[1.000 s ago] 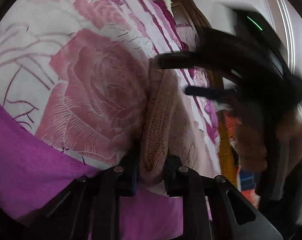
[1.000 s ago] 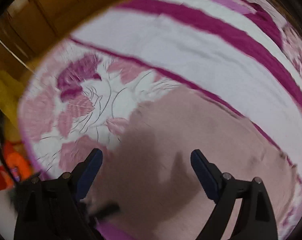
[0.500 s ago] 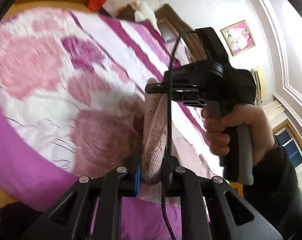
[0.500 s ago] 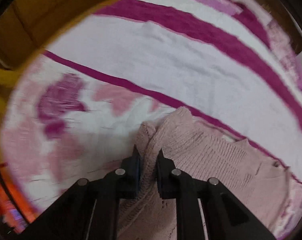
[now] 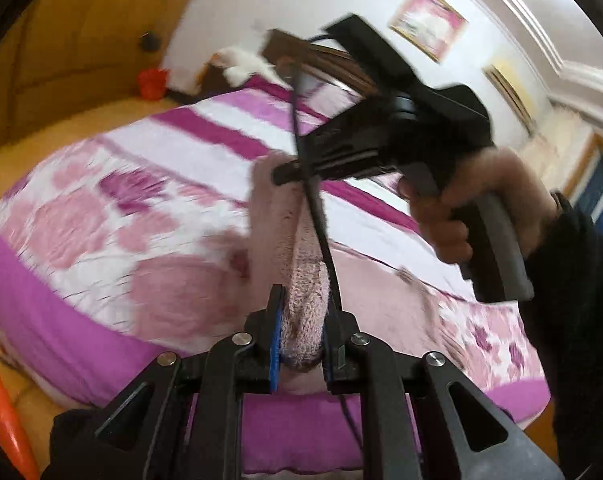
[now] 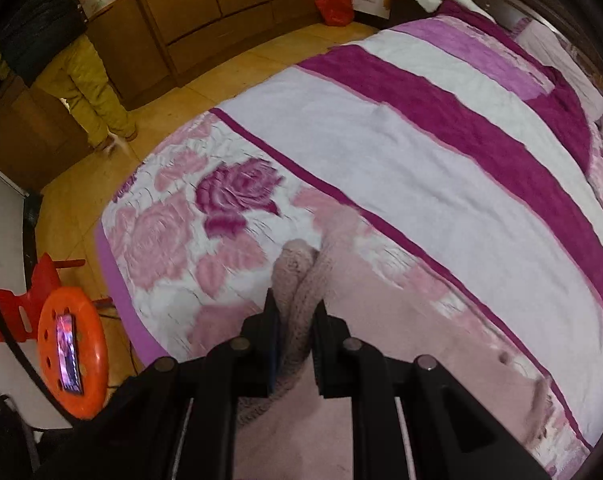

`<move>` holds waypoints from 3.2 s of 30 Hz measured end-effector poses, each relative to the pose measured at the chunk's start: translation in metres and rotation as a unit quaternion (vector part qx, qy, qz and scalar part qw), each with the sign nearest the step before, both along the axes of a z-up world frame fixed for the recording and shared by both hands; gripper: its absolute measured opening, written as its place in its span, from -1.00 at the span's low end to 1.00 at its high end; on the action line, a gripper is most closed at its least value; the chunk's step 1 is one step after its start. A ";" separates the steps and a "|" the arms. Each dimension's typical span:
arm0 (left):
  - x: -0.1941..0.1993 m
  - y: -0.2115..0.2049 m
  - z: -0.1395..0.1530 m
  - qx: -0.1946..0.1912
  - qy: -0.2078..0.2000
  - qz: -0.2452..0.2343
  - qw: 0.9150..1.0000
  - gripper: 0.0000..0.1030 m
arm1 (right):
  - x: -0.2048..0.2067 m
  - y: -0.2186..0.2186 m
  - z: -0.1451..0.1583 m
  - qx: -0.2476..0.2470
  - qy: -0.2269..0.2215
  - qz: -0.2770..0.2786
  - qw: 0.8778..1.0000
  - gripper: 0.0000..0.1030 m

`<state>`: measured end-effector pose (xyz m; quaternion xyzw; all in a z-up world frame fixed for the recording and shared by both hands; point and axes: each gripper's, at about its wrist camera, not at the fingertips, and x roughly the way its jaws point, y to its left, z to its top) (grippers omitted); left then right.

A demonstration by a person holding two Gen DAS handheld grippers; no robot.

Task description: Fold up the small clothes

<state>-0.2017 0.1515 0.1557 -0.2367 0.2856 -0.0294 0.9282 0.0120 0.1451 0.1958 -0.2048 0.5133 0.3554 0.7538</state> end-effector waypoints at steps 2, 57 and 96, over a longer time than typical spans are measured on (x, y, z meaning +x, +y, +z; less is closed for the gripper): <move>0.009 -0.031 0.010 0.026 -0.008 -0.026 0.999 -1.00 | 0.007 -0.027 0.011 -0.001 -0.010 -0.003 1.000 -0.73; -0.055 -0.192 0.012 0.282 0.043 -0.065 0.956 -0.10 | -0.213 -0.358 -0.006 0.033 -0.255 -0.310 0.915 0.40; -0.062 -0.174 -0.001 0.225 0.071 -0.065 0.970 -0.10 | -0.248 -0.340 -0.039 0.031 -0.245 -0.283 0.927 0.47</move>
